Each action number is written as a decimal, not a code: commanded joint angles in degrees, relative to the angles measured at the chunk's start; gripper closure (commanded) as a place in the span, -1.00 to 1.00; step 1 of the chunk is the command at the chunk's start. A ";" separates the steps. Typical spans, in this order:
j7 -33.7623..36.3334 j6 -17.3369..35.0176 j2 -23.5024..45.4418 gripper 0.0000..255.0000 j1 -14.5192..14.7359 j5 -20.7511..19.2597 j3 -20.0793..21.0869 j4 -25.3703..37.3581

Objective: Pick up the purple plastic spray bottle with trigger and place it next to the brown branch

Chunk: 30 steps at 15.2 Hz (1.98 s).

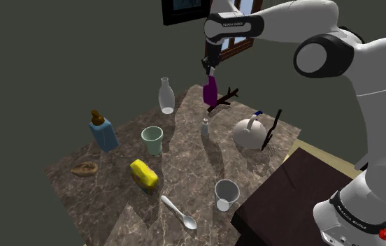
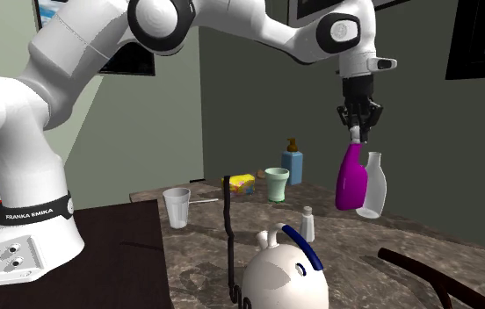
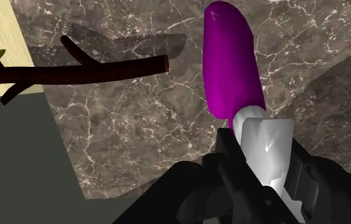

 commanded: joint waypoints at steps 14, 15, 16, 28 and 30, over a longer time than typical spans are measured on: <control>0.14 9.77 2.38 1.00 -0.49 -0.32 -0.25 -7.33; 0.17 10.36 2.64 1.00 -0.50 -0.36 -0.27 -7.66; 0.20 10.94 2.91 1.00 -0.50 -0.39 -0.29 -7.98; 0.39 14.71 5.15 1.00 -0.47 -0.62 -0.49 -9.52; 0.39 14.71 5.15 1.00 -0.47 -0.62 -0.49 -9.52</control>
